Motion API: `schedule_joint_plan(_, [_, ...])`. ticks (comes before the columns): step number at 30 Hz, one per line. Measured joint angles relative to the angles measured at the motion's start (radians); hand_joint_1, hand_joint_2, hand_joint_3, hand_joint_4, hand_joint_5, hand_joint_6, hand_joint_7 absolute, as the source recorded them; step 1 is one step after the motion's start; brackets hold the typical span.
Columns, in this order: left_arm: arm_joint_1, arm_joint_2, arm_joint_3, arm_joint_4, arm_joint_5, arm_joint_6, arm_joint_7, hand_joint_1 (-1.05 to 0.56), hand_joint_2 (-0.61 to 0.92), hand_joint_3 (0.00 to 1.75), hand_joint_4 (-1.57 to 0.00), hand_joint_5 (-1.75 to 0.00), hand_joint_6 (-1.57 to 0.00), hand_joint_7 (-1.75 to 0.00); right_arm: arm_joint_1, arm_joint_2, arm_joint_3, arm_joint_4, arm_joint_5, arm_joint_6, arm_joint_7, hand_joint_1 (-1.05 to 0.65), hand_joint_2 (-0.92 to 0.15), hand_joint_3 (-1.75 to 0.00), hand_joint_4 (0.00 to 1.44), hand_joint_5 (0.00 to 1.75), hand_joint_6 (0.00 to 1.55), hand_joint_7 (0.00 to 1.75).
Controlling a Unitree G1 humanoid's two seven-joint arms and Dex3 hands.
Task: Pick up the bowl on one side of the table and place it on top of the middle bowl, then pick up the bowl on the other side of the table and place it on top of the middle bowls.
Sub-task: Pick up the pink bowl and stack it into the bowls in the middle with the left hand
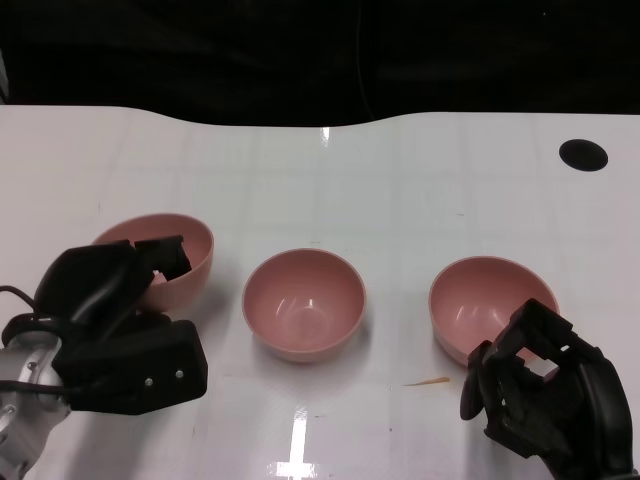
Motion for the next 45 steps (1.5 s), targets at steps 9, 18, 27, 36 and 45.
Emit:
schedule_joint_plan(9, [0.047, 0.043, 0.041, -0.315, 0.017, 0.046, -0.071, 0.05, 0.92, 0.15, -0.68, -1.72, -0.7, -1.5, 0.002, 0.0, -0.002, 0.001, 0.01, 0.006, 0.01, -0.05, -0.56, -1.21, 0.95, 1.75, 0.73, 1.59])
schedule_joint_plan(18, [0.046, 0.022, 0.038, -0.453, 0.026, 0.106, -0.18, 0.1, 0.88, 0.09, -0.71, -1.64, -0.79, -1.32, 0.001, 0.001, -0.001, 0.008, -0.001, 0.0, 0.009, -0.06, -0.56, -1.18, 0.93, 1.75, 0.74, 1.59])
schedule_joint_plan(27, [-0.043, -0.08, -0.032, -0.261, 0.042, 0.036, -0.15, -0.02, 0.92, 0.17, -0.69, -1.55, -0.8, -1.09, 0.001, 0.006, 0.011, 0.008, -0.007, -0.013, -0.001, -0.08, -0.56, -1.2, 0.94, 1.75, 0.73, 1.6])
schedule_joint_plan(36, [-0.106, -0.142, -0.102, -0.078, 0.084, -0.036, -0.077, -0.09, 0.92, 0.26, -0.69, -1.54, -0.81, -1.11, -0.007, 0.005, 0.013, 0.024, -0.004, -0.014, 0.0, -0.09, -0.55, -1.19, 0.94, 1.75, 0.73, 1.59])
schedule_joint_plan(45, [-0.11, -0.177, -0.135, -0.003, 0.105, -0.066, -0.043, -0.12, 0.92, 0.35, -0.72, -1.46, -0.75, -1.15, -0.007, 0.007, 0.019, 0.036, -0.023, -0.04, -0.01, -0.09, -0.54, -1.19, 0.94, 1.75, 0.74, 1.59])
